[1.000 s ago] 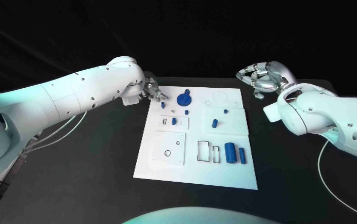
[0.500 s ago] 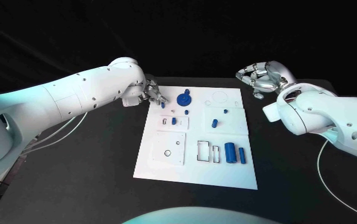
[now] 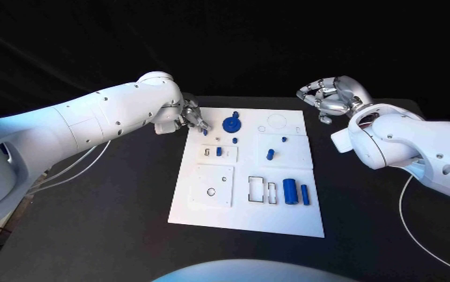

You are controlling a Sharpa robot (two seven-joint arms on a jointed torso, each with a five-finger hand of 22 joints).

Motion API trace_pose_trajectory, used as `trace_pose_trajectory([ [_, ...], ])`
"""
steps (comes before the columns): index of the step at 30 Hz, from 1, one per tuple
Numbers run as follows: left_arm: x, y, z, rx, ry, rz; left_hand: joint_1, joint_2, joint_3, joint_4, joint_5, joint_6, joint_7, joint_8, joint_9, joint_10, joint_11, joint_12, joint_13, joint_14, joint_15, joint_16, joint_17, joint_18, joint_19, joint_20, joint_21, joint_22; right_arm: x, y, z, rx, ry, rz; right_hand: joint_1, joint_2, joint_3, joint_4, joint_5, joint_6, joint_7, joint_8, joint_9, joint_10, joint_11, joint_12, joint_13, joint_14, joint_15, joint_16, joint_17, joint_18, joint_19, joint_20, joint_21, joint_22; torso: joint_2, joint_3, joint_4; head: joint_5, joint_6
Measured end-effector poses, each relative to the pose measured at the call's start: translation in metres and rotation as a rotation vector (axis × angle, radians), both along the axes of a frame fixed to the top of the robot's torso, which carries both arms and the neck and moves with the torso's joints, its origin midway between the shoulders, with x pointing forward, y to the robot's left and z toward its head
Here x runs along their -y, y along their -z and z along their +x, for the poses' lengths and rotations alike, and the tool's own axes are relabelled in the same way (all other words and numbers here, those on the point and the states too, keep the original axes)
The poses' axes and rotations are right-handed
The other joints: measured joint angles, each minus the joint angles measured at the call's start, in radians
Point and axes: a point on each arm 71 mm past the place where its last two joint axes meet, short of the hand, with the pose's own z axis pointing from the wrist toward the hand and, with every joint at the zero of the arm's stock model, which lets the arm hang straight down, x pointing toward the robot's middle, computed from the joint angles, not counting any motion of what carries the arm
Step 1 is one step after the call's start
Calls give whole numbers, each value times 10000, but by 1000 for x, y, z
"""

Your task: Assemble the parts on the task board

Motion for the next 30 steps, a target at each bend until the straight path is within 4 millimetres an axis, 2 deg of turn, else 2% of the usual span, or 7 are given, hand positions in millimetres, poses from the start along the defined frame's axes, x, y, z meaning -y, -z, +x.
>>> trace_pose_trajectory([
  [3,1,0,0,-12,-7,-84,465,136,222,-110,0,1,-1,0,-49,-30,-30,0,-7,0,0,0,0,-1,0,0,0,32,0,0,0,0,-1,0,0,0,0,0,0,0,0,0,0,0,0,0,0,0,0,0,0,1,0,0,0,0,0,-1,1,4,-15],
  [8,1,0,0,-3,-41,-274,1431,281,1235,-737,-14,-75,4,-15,-112,-29,-103,0,-46,-18,-18,0,0,-1,36,-36,0,96,0,0,0,-3,-3,-1,3,3,0,0,56,0,0,0,0,0,0,0,0,28,-28,0,0,0,0,0,0,0,0,5,3,12,-29],
  [15,1,0,0,33,-136,-529,1577,217,1830,-292,30,-165,55,390,-109,-7,-78,0,-87,-18,-18,0,0,-1,73,2,51,194,-1,1,0,-8,-4,-2,54,54,0,0,57,0,0,0,1,0,0,0,8,37,-37,0,0,0,0,0,0,0,-8,6,0,18,-36],
  [21,-3,0,0,24,-258,-676,1275,-109,2070,-53,129,-166,56,789,-75,34,-119,0,-82,-18,-18,0,0,0,73,2,57,256,0,1,0,-11,-1,-3,54,54,0,0,56,0,0,0,-3,0,0,0,10,37,-36,0,0,0,0,0,0,-6,-17,7,-1,23,-37],
  [22,-4,0,0,18,-277,-705,1228,-156,2135,-66,136,-164,55,815,-72,49,-133,10,-74,-18,-18,0,0,0,78,-3,92,267,0,1,0,-11,1,-4,54,54,0,0,56,0,0,0,-8,0,0,0,9,37,-37,0,0,-1,0,0,0,-13,-18,7,-1,26,-37],
  [23,-5,-1,-1,11,-287,-733,1128,-253,2671,-545,135,-163,53,826,-73,82,-101,51,-56,-18,-18,0,0,0,110,-35,97,282,0,1,0,-12,5,-5,54,54,0,0,56,0,0,0,-8,0,0,0,10,37,-36,0,0,-1,0,0,0,-13,-20,6,0,28,-37],
  [30,-8,-5,-16,-73,-137,-1113,789,-482,2740,-480,426,-50,-57,1016,-72,265,-175,112,-32,-18,-18,39,0,0,225,-103,214,490,2,1,0,-17,36,-12,54,54,0,0,112,0,0,38,-8,1,0,0,9,37,-36,0,0,-1,0,0,0,-12,-28,6,15,33,-9],
])
